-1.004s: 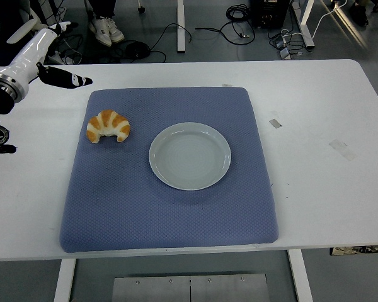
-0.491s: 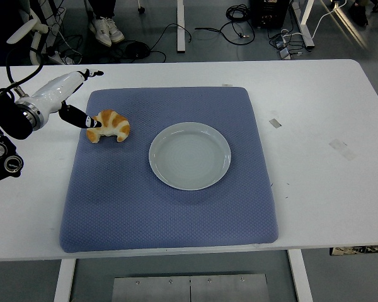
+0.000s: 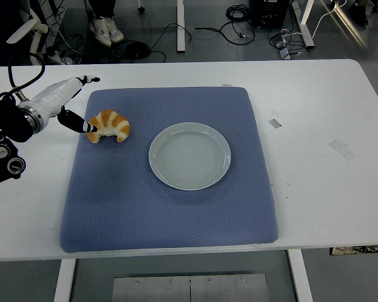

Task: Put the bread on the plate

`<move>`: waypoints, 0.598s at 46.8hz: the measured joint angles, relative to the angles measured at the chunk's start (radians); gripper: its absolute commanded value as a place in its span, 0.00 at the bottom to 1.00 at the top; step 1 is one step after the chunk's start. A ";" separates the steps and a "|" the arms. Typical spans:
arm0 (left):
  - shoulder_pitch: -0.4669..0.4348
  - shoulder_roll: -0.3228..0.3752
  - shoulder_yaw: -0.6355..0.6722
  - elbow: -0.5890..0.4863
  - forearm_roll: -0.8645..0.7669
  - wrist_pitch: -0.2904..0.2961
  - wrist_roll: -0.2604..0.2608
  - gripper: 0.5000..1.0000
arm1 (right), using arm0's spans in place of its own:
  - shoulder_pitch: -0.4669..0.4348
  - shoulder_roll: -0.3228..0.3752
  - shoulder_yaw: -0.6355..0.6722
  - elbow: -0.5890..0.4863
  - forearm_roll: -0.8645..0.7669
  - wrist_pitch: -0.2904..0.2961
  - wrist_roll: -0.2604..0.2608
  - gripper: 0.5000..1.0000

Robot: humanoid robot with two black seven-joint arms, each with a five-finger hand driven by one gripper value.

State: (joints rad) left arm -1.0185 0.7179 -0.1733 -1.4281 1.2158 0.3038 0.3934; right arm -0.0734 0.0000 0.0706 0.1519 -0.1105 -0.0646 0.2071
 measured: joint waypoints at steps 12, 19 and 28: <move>-0.034 -0.069 0.076 0.061 0.001 0.000 -0.004 0.95 | 0.000 0.000 0.000 0.000 0.000 0.000 0.000 1.00; -0.037 -0.077 0.079 0.065 0.001 0.000 -0.004 0.94 | 0.000 0.000 0.000 0.000 0.000 0.000 0.000 1.00; -0.042 -0.085 0.085 0.095 0.002 0.000 -0.005 0.90 | 0.000 0.000 0.000 0.000 0.000 0.000 0.000 1.00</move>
State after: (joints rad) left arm -1.0609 0.6325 -0.0885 -1.3334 1.2180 0.3038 0.3882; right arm -0.0736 0.0000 0.0706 0.1519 -0.1104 -0.0643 0.2071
